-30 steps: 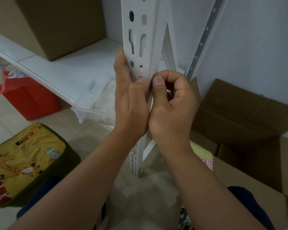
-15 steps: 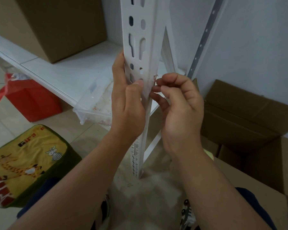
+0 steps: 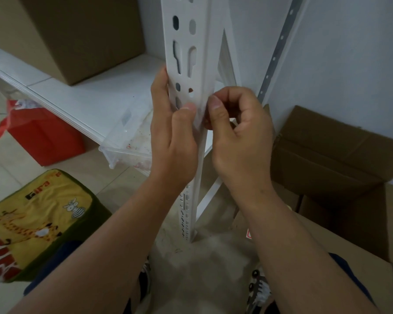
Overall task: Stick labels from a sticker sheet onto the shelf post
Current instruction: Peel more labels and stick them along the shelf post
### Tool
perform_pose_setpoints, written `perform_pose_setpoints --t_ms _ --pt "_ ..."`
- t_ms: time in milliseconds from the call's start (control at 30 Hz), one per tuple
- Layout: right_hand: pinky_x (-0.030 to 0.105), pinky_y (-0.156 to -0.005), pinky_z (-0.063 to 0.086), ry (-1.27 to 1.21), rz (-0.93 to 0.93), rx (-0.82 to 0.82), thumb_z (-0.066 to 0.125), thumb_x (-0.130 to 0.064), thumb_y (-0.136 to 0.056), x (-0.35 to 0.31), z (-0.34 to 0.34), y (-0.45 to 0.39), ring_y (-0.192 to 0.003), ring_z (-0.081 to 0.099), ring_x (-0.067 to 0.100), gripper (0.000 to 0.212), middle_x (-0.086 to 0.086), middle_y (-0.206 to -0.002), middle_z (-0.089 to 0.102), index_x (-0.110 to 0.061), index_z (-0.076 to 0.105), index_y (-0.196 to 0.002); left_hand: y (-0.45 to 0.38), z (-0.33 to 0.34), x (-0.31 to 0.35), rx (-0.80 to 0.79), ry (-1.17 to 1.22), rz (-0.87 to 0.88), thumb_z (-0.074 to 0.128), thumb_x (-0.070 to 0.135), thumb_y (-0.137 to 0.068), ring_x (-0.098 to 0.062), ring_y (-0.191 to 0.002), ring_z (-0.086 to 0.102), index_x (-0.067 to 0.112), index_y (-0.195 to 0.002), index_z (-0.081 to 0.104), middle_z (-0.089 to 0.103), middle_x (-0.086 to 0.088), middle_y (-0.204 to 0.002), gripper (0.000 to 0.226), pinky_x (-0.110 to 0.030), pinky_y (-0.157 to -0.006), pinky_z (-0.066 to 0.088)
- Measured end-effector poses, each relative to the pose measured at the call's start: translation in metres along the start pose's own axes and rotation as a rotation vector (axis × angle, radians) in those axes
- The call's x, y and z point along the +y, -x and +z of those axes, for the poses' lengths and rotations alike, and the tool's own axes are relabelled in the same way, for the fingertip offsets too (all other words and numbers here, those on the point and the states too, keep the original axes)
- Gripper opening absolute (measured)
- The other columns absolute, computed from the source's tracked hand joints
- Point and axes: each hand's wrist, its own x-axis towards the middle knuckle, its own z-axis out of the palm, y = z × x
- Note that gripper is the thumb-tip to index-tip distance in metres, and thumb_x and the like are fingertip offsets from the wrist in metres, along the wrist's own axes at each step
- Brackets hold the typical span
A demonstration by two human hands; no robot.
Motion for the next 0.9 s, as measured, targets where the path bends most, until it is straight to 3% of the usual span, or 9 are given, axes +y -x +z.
perform_pose_setpoints --t_ms 133,300,367,433,500,533,633,767,900 --pt "0.018 -0.069 0.050 0.074 -0.062 -0.043 0.050 -0.013 -0.098 0.003 0.002 -0.002 -0.078 0.057 0.010 0.008 0.001 -0.087 0.060 -0.010 0.057 -0.096 -0.001 0.000 -0.001 0.010 -0.014 0.007 0.029 -0.006 -0.086 0.010 -0.091 0.053 -0.016 -0.138 0.025 0.047 0.001 -0.110 0.053 -0.009 -0.075 0.044" --pt "0.041 -0.077 0.055 -0.154 0.095 -0.132 0.048 -0.012 -0.099 0.001 -0.004 0.004 -0.079 0.060 0.021 0.010 0.006 -0.084 0.060 -0.012 0.056 -0.093 0.000 -0.001 0.002 0.003 -0.063 0.014 0.028 -0.011 -0.088 0.013 -0.093 0.053 -0.014 -0.140 0.025 0.047 0.006 -0.112 0.052 -0.007 -0.078 0.044" --pt "0.044 -0.077 0.057 -0.270 0.148 -0.149 0.048 -0.011 -0.098 0.000 -0.008 0.004 -0.079 0.061 0.024 0.011 0.009 -0.083 0.061 -0.011 0.057 -0.092 0.001 -0.002 0.004 0.013 -0.096 0.006 0.031 -0.007 -0.090 0.012 -0.096 0.052 -0.011 -0.143 0.024 0.047 0.009 -0.115 0.054 -0.008 -0.081 0.044" --pt "0.036 -0.076 0.057 -0.401 0.197 -0.180 0.046 -0.008 -0.099 -0.002 -0.011 0.004 -0.077 0.059 0.020 0.014 0.006 -0.082 0.060 -0.010 0.057 -0.091 0.004 0.000 0.007 0.046 -0.152 0.014 0.036 0.005 -0.091 0.002 -0.112 0.051 -0.008 -0.147 0.022 0.044 0.006 -0.126 0.059 -0.017 -0.091 0.046" --pt "0.027 -0.074 0.056 -0.510 0.250 -0.209 0.044 -0.006 -0.100 -0.004 -0.015 0.005 -0.076 0.059 0.014 0.017 0.000 -0.078 0.061 -0.009 0.058 -0.091 0.008 0.001 0.010 0.120 -0.280 0.064 0.043 0.017 -0.088 -0.019 -0.124 0.046 -0.007 -0.147 0.024 0.039 -0.009 -0.135 0.066 -0.033 -0.102 0.044" --pt "0.024 -0.073 0.055 -0.555 0.278 -0.220 0.044 -0.006 -0.100 -0.004 -0.016 0.005 -0.075 0.059 0.012 0.019 -0.003 -0.076 0.061 -0.009 0.059 -0.090 0.011 0.002 0.011 0.156 -0.352 0.112 0.046 0.018 -0.085 -0.026 -0.125 0.044 -0.009 -0.144 0.027 0.039 -0.017 -0.135 0.067 -0.035 -0.104 0.042" --pt "0.023 -0.070 0.052 -0.713 0.336 -0.250 0.046 -0.013 -0.096 -0.005 -0.022 0.007 -0.074 0.059 0.009 0.021 -0.005 -0.073 0.062 -0.012 0.063 -0.084 0.015 0.003 0.015 0.212 -0.552 0.287 0.053 0.019 -0.082 -0.027 -0.117 0.043 -0.012 -0.128 0.046 0.047 -0.028 -0.122 0.056 -0.033 -0.097 0.040" --pt "0.031 -0.076 0.052 -0.814 0.358 -0.305 0.045 -0.022 -0.092 -0.004 -0.031 0.008 -0.082 0.059 0.017 0.024 0.001 -0.079 0.063 -0.006 0.063 -0.087 0.016 0.001 0.013 0.178 -0.686 0.434 0.058 0.020 -0.088 -0.025 -0.100 0.049 -0.002 -0.103 0.067 0.060 -0.020 -0.099 0.029 -0.023 -0.090 0.032" --pt "0.028 -0.074 0.051 -0.865 0.344 -0.351 0.041 -0.024 -0.092 -0.004 -0.034 0.008 -0.082 0.061 0.015 0.029 0.001 -0.080 0.065 -0.008 0.064 -0.084 0.015 -0.001 0.015 0.134 -0.657 0.496 0.066 0.014 -0.091 -0.020 -0.084 0.056 -0.001 -0.092 0.072 0.067 -0.011 -0.085 0.017 -0.023 -0.081 0.037"
